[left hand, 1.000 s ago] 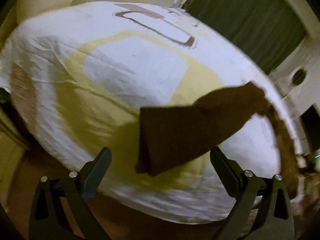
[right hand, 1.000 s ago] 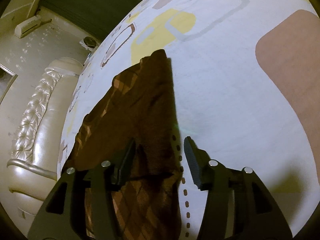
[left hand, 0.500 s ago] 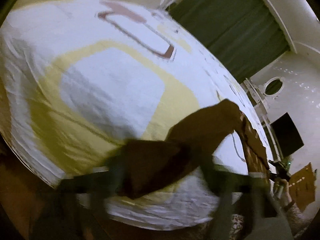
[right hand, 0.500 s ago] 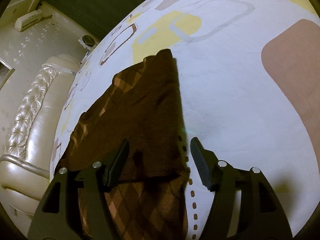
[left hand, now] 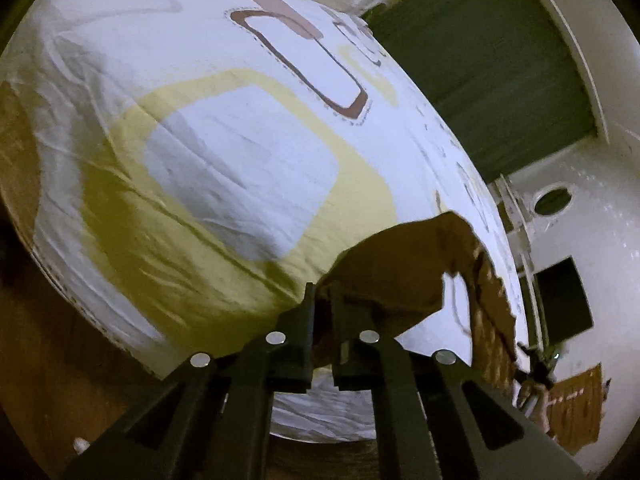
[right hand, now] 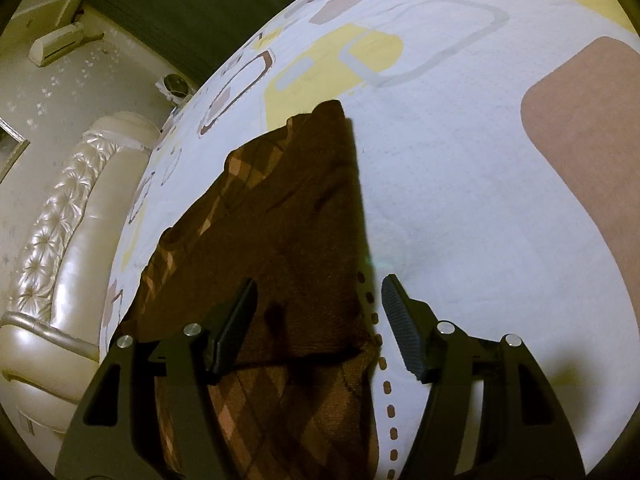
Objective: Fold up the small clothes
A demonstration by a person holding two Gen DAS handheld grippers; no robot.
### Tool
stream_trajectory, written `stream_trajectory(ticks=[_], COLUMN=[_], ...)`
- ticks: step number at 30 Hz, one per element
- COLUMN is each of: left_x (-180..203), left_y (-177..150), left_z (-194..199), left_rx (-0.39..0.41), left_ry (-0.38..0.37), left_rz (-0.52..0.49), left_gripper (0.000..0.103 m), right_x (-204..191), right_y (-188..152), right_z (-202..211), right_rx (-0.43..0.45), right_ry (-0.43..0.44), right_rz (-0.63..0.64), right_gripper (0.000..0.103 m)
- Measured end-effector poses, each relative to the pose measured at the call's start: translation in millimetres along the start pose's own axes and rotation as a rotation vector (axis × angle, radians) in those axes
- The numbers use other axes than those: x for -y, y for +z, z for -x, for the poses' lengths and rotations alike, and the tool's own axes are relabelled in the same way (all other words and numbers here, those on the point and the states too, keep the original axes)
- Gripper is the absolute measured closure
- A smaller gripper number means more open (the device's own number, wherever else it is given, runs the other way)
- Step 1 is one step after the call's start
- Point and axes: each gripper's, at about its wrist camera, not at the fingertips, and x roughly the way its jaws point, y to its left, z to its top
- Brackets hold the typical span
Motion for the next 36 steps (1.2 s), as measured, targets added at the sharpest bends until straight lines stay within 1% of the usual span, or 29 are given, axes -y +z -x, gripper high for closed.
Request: stream_trajectory(ticks=[1,4,9,11,13,17,18,20,25,28,30,32,34,36], left_x=[4,22,67,90,108,155,175,200,287,345,389,425,464,491], left_y=[-1,-6,-13,-15,-17,-13,-10,-6,16,22,19,12,-2,-17], left_z=[3,9,17,24,32,45,47,50,51,47,39,27,6,-19], left_rx=[0.001,-0.003,-0.004,0.008,0.020,0.036,0.039,0.045,0.034,0.043,0.046,0.037,0.014,-0.020], left_ry=[-0.020,-0.026,-0.048,-0.072,-0.087,-0.133,-0.147,-0.162,-0.254,-0.307,-0.327,-0.342,-0.353,-0.353], left_rz=[-0.001,-0.043,-0.108,-0.131,-0.150,-0.184,-0.195,-0.206,-0.210,-0.243,-0.295,-0.333,-0.374,-0.401], left_gripper=[0.097,0.098,0.098,0.098,0.098,0.098,0.098,0.098,0.098,0.098,0.098,0.098,0.098,0.098], right_x=[1,1,4,6,5,-11,-16,-24,-39,-39,-34,-27,-18,-9], right_y=[0,0,-1,-2,-5,-8,-8,-8,-10,-14,-17,-19,-20,-19], right_z=[0,1,5,11,19,35,39,44,56,62,65,68,70,71], right_rx=[0.001,0.003,0.013,0.031,0.062,0.106,0.111,0.110,0.090,0.075,0.068,0.055,0.049,0.041], right_ry=[0.003,0.010,0.030,0.037,0.026,0.049,0.066,0.094,0.164,0.191,0.206,0.218,0.227,0.237], right_rz=[-0.003,-0.009,-0.042,-0.073,-0.088,-0.058,-0.050,-0.035,-0.007,-0.004,-0.011,-0.025,-0.044,-0.064], right_gripper=[0.038,0.038,0.039,0.039,0.039,0.039,0.039,0.039,0.038,0.038,0.038,0.038,0.038,0.038])
